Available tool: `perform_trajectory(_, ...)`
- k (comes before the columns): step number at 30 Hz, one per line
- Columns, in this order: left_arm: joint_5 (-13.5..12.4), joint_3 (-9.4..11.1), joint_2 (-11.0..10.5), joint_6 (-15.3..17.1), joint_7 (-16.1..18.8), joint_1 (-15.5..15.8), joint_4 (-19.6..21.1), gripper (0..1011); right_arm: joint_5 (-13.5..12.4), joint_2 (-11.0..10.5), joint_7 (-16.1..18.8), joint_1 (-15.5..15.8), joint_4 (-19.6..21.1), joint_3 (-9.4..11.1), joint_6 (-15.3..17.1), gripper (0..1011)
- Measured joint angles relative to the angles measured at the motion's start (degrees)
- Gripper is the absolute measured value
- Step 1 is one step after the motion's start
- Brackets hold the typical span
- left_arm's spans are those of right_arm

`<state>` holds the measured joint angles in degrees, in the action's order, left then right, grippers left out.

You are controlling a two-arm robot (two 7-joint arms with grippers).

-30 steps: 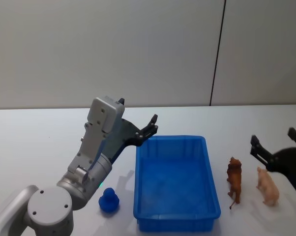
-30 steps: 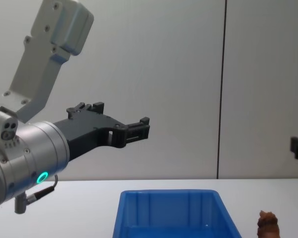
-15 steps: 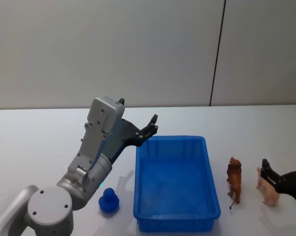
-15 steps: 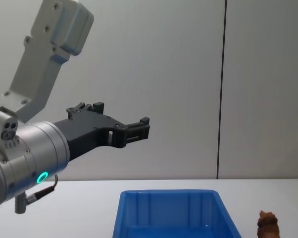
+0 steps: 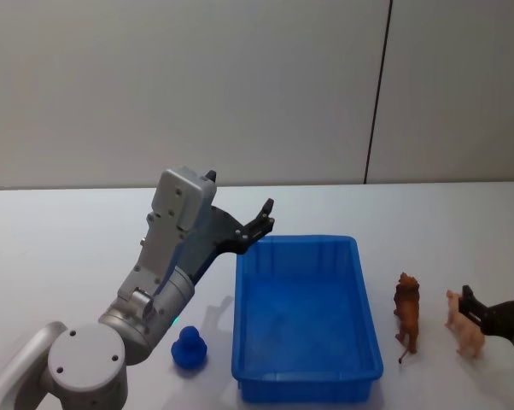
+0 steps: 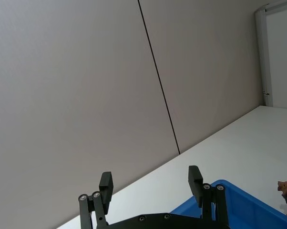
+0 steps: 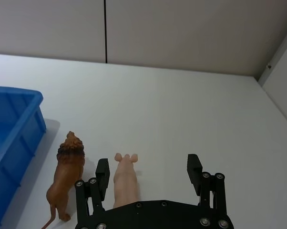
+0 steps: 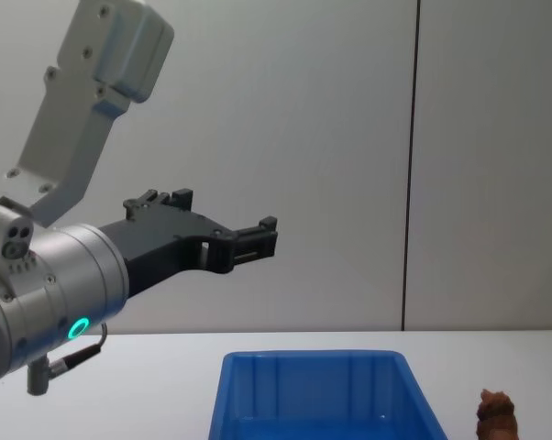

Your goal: Pick up the two dolls from the table and place them into the box.

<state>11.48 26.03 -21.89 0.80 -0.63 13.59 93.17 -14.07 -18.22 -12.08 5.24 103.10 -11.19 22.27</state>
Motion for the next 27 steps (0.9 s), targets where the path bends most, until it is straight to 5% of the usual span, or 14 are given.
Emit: perform_trajectory(27, 0.0, 0.0, 0.0, 0.0, 0.0, 0.0, 0.0, 1001, 0.31, 5.07, 4.19, -7.08, -11.57, -0.83, 6.61, 1001)
